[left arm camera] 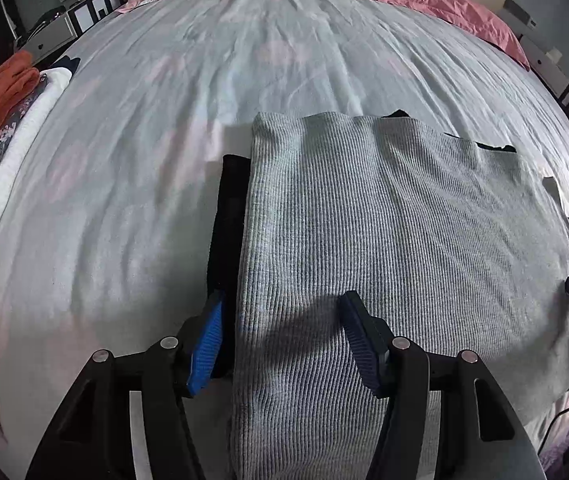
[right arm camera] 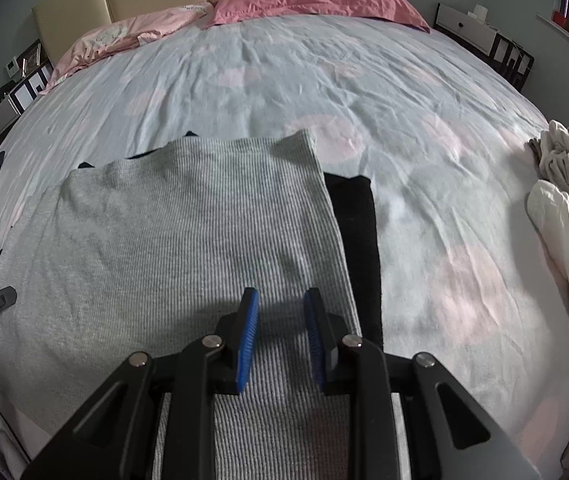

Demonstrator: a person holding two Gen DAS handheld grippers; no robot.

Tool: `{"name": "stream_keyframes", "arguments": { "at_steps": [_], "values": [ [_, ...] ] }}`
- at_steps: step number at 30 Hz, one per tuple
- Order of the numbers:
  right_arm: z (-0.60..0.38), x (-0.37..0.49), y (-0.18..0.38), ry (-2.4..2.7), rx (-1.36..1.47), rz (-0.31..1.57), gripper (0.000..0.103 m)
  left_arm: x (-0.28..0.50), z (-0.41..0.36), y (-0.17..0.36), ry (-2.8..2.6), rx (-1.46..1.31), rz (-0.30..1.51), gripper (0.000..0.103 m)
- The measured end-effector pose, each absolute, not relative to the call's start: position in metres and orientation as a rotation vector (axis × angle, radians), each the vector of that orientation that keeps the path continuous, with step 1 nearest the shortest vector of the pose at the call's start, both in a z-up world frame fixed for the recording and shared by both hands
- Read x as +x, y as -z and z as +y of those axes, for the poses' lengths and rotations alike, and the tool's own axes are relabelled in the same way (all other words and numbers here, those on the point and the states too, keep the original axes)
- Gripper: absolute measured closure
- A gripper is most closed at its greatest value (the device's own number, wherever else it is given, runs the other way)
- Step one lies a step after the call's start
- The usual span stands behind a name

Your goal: Fold clothes

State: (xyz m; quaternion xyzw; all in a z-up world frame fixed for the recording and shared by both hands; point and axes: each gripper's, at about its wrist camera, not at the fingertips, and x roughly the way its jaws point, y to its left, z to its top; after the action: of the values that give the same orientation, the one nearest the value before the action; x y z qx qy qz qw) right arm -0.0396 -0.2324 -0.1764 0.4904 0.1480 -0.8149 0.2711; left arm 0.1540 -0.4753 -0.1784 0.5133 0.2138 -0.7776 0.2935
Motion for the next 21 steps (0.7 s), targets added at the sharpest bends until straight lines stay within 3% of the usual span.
{"name": "stream_keyframes", "arguments": {
  "at_steps": [7, 21],
  "values": [
    [-0.238, -0.030, 0.188, 2.203, 1.278, 0.495, 0.074, 0.162, -0.481, 0.187, 2.046, 1.295, 0.642, 0.023],
    [-0.241, -0.025, 0.188, 2.223, 1.268, 0.514, 0.073, 0.172, -0.489, 0.189, 2.054, 1.278, 0.701, 0.021]
  ]
}}
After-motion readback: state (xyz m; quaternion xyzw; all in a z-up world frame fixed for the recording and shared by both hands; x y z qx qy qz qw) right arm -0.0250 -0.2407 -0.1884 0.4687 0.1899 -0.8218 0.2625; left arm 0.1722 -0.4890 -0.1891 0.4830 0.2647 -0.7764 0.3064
